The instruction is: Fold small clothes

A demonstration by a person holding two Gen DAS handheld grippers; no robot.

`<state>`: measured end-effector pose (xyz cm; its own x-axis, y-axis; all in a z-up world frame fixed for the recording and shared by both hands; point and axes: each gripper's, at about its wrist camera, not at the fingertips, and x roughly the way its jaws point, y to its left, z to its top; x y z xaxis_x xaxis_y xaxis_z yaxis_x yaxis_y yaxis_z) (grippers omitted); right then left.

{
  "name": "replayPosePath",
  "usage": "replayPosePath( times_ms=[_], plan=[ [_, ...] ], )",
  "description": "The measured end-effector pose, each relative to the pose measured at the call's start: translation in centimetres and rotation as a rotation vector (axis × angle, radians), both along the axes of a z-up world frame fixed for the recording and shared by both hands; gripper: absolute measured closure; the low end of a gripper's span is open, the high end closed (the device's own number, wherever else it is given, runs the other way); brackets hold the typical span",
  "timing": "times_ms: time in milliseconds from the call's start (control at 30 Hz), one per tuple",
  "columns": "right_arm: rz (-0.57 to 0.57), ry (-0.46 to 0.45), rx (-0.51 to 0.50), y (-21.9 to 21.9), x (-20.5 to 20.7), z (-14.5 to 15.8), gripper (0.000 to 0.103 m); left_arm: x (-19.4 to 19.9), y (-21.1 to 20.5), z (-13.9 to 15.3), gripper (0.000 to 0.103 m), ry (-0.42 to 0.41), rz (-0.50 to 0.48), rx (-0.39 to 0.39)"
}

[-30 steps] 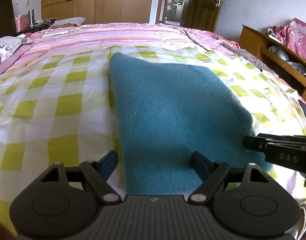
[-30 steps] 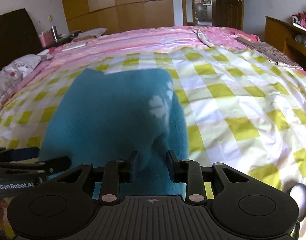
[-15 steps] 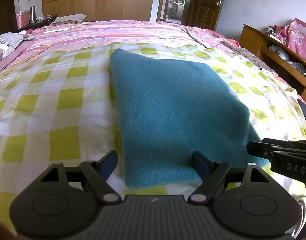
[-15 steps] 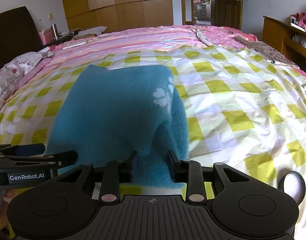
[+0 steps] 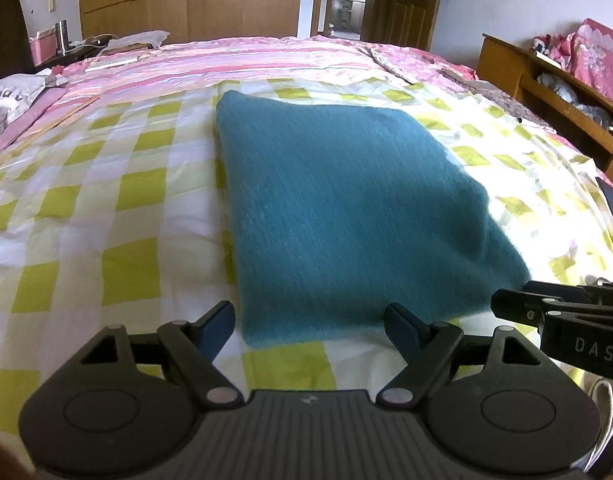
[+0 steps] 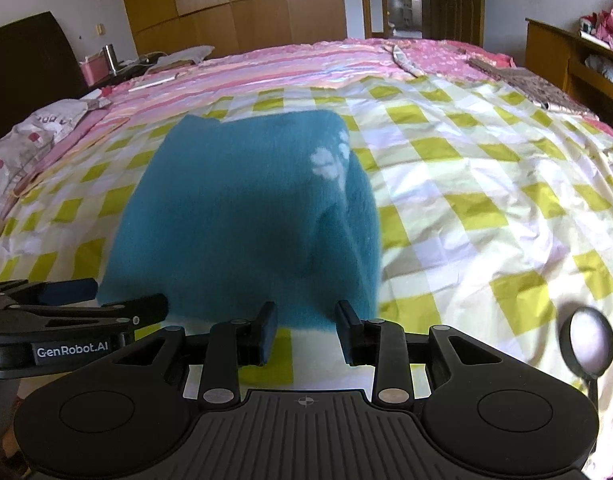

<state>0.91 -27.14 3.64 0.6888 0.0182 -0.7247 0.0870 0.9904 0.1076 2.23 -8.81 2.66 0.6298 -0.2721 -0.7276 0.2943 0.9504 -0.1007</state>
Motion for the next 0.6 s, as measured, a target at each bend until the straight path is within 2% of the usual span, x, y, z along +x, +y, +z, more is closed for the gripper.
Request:
replayPosePath(
  times_ms=[267,433,600],
  plan=[
    [-0.014,0.019,0.028,0.0,-1.1,-0.6,0.069,-0.7,0.0,-0.2,0.016,-0.003,0.000,0.011],
    [-0.014,0.023,0.027,0.2,-1.7,-0.7,0.065,-1.1,0.3,-0.5,0.010,0.017,0.006,-0.012],
    [-0.018,0.037,0.022,0.6,-2.0,-1.1,0.064,-1.6,-0.2,-0.9,0.005,0.019,0.007,0.041]
  ],
)
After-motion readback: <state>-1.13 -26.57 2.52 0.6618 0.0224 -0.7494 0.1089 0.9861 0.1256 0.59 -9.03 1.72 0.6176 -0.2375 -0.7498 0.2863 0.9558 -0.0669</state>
